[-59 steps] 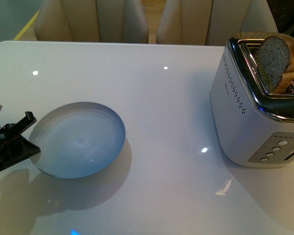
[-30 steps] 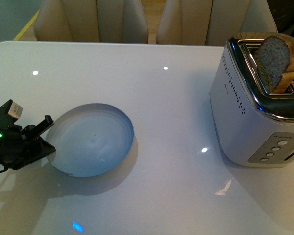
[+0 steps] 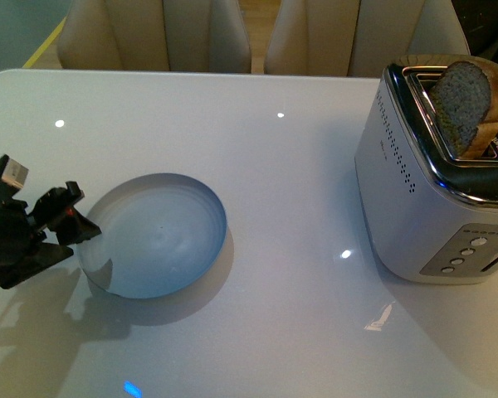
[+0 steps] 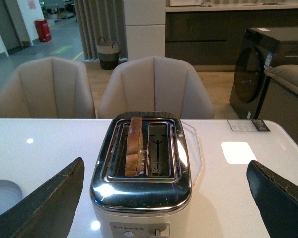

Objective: Left arm holds plate, right arm toasts bread

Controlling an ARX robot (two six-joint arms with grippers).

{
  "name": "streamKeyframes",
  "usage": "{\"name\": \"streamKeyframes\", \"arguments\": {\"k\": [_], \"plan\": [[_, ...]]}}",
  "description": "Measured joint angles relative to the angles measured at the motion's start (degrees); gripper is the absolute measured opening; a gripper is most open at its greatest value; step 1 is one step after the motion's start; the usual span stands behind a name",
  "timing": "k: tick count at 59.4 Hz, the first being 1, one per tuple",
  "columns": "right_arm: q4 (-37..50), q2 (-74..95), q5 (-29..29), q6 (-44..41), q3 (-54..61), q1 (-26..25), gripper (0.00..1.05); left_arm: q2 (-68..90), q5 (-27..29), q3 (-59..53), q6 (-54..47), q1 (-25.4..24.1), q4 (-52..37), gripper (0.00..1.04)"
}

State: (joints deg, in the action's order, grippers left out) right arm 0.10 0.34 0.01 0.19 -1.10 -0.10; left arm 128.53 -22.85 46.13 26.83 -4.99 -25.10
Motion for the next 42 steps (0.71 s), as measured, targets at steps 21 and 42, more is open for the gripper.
{"name": "streamKeyframes", "arguments": {"k": [21, 42], "plan": [[0.0, 0.0, 0.0, 0.0, 0.0, 0.0, 0.96, -30.5, 1.4, -13.4, -2.7, -3.9, 1.7, 0.98], [0.0, 0.0, 0.0, 0.0, 0.0, 0.0, 0.96, -40.4, 16.8, -27.6, -17.4, -0.8, -30.4, 0.74]]}}
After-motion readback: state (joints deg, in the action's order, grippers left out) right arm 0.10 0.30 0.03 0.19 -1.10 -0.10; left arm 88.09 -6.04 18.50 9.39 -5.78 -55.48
